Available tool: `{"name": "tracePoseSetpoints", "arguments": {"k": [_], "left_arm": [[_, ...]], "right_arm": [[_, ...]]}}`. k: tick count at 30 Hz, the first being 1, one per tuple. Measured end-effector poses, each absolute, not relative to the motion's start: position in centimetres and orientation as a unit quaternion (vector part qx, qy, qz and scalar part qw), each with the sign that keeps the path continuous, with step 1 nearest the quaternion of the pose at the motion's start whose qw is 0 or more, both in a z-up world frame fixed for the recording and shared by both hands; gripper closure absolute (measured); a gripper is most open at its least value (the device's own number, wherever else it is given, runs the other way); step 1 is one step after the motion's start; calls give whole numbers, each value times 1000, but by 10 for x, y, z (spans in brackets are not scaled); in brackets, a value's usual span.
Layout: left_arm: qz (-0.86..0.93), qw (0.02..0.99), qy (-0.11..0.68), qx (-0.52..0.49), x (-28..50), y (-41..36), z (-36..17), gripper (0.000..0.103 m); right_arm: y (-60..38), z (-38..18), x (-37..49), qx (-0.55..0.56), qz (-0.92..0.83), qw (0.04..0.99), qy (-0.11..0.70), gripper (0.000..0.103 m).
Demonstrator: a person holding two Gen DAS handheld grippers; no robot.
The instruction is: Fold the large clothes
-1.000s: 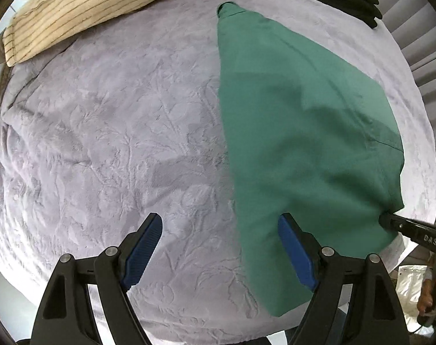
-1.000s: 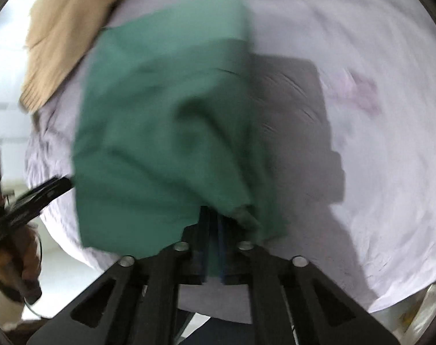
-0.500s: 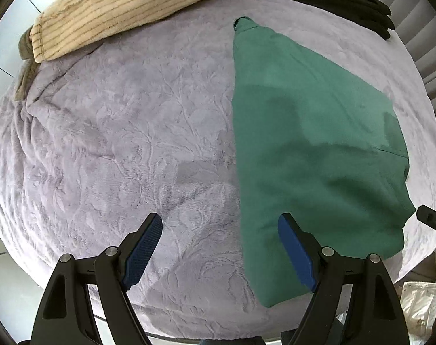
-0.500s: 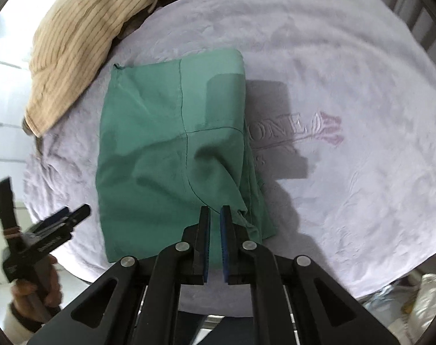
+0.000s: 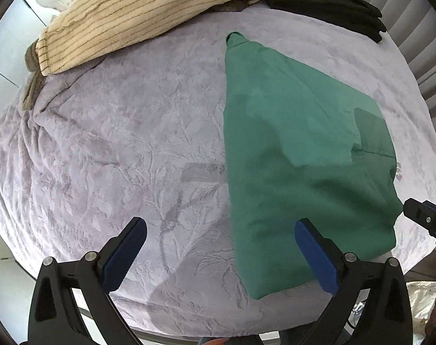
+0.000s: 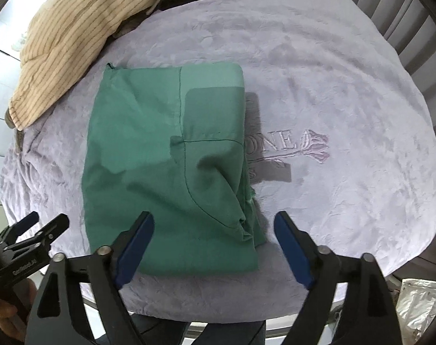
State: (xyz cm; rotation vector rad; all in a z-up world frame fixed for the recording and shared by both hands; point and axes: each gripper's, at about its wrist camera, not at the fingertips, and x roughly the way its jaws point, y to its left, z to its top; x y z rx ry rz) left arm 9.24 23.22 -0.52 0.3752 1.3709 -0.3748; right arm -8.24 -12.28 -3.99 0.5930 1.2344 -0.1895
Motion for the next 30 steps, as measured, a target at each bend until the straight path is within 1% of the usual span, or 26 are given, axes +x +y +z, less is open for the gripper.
{"name": "tracePoseSetpoints", "arguments": {"k": [2, 9, 30], "left_arm": [[-167, 743, 626, 167, 93, 233, -4, 0], [-160, 742, 632, 153, 95, 235, -3, 0], [-165, 742, 629, 162, 91, 231, -2, 0]], "right_arm": [[-122, -39, -82, 269, -93, 771, 570, 8], [-121, -33, -83, 266, -99, 776, 564, 8], [-116, -28, -84, 246, -105, 778, 569, 8]]}}
